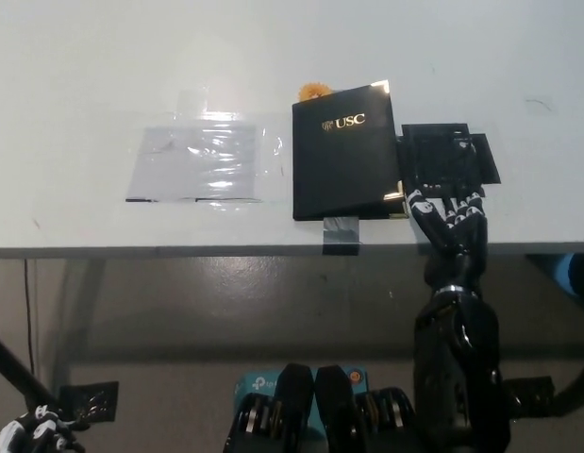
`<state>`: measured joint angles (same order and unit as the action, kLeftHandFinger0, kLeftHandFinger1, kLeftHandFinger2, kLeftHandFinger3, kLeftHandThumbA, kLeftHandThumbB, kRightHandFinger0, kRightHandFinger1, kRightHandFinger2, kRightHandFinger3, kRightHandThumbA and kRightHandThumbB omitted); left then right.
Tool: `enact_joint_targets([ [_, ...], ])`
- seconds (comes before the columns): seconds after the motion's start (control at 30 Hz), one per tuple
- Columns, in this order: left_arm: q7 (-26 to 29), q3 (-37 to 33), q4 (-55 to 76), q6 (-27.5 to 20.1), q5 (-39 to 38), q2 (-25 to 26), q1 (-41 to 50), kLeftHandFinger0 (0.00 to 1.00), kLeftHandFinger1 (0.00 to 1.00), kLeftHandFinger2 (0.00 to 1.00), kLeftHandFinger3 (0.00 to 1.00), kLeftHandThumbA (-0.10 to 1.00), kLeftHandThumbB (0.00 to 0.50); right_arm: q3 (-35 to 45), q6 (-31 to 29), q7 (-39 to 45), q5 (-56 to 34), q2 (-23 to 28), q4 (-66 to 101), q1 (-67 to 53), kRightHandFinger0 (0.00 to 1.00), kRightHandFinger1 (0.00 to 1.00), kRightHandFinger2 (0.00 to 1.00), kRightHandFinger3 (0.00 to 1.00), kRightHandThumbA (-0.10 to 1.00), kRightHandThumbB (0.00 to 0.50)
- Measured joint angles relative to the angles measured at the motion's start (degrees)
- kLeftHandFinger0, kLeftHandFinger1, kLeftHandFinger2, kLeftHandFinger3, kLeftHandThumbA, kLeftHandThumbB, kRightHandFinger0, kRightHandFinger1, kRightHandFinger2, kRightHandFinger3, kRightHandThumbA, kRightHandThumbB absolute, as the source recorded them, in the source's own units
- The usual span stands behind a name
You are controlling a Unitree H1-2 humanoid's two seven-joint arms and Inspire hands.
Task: The robot uses its right hand to push the cover of the diary kept in the middle of the desk towards the left to open it
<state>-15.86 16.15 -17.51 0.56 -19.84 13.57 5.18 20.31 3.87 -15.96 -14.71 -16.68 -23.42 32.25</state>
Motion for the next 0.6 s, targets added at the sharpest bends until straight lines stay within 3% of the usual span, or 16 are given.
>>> enact_joint_targets([
  [0.17, -0.33, 0.0, -0.01, -0.21, -0.02, 0.0, -0.05, 0.39, 0.49, 0.26, 0.34, 0.43, 0.5, 0.19, 0.02, -1.04, -0.97, -0.39, -1.87, 2.11, 1.0, 1.0, 1.0, 1.0, 0.91, 0.09],
  [0.33, -0.58, -0.02, -0.04, -0.26, -0.03, 0.06, -0.11, 0.42, 0.51, 0.27, 0.37, 0.46, 0.5, 1.05, 0.08, -2.29, -2.28, -0.44, -3.67, 3.97, 1.0, 1.0, 1.0, 1.0, 0.94, 0.072],
  [0.53, -0.59, -0.15, -0.19, -0.38, 0.0, 0.11, -0.32, 0.41, 0.52, 0.28, 0.37, 0.5, 0.5, 1.14, 0.09, -3.15, -3.26, -0.28, -6.2, 6.11, 1.0, 1.0, 1.0, 1.0, 0.92, 0.056],
  [0.6, -0.59, -0.28, -0.2, -0.59, 0.01, 0.1, -0.33, 0.41, 0.52, 0.28, 0.36, 0.5, 0.5, 1.11, 0.09, -3.3, -3.37, -0.27, -6.47, 6.54, 1.0, 1.0, 1.0, 1.0, 0.89, 0.071],
])
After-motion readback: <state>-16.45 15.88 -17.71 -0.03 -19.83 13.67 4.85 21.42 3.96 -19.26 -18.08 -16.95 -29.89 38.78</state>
